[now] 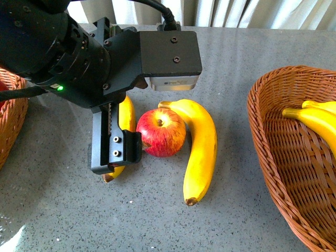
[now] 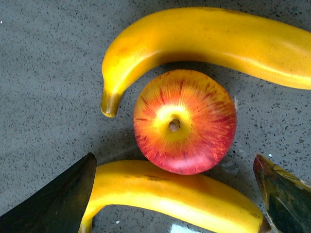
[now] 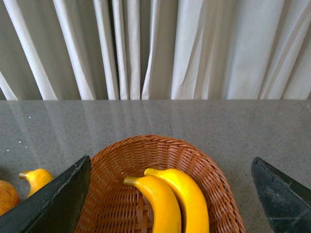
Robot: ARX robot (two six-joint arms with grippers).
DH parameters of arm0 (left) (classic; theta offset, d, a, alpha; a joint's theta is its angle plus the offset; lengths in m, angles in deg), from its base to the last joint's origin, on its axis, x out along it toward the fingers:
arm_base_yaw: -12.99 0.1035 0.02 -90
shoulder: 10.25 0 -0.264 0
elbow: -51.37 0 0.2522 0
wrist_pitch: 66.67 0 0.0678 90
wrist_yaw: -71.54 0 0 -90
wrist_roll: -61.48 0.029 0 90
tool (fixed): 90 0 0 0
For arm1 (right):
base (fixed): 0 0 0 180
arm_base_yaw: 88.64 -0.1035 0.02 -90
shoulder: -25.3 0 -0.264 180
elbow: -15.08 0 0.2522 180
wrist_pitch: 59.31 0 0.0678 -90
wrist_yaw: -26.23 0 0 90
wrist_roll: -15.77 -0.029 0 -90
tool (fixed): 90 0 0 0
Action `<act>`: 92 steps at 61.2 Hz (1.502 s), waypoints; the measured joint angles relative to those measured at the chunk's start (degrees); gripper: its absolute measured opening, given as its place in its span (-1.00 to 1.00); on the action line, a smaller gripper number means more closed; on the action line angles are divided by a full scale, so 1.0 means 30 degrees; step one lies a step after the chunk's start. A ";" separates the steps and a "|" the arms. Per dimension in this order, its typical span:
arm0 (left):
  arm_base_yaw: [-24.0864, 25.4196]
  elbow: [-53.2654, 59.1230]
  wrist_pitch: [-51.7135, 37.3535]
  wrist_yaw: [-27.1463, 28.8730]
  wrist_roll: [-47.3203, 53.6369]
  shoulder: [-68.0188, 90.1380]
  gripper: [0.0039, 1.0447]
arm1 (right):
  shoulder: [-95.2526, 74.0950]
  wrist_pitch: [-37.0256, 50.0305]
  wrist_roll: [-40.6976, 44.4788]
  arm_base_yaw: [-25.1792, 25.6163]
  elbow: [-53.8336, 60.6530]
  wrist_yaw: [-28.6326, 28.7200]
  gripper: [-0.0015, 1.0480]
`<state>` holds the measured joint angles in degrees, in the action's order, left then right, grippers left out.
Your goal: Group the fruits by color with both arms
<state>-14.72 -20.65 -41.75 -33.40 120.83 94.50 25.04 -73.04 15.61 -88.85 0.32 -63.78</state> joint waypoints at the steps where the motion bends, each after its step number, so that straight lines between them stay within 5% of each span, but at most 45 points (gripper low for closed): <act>1: -0.0044 -0.0095 0.0036 -0.0036 -0.0015 0.0080 0.83 | 0.0000 0.0000 0.0000 0.0000 0.0000 0.0000 0.82; 83: -0.0889 -0.2885 0.0583 0.0532 -0.0240 0.4277 0.83 | 0.0000 0.0000 0.0000 0.0000 0.0000 0.0000 0.82; 92: -0.0998 -0.2885 0.0583 0.0576 -0.0255 0.4342 0.49 | 0.0000 0.0000 0.0000 0.0007 0.0000 0.0000 0.82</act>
<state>-17.71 -29.30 -40.00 -31.67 120.07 107.52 25.04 -73.04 15.61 -88.83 0.32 -63.78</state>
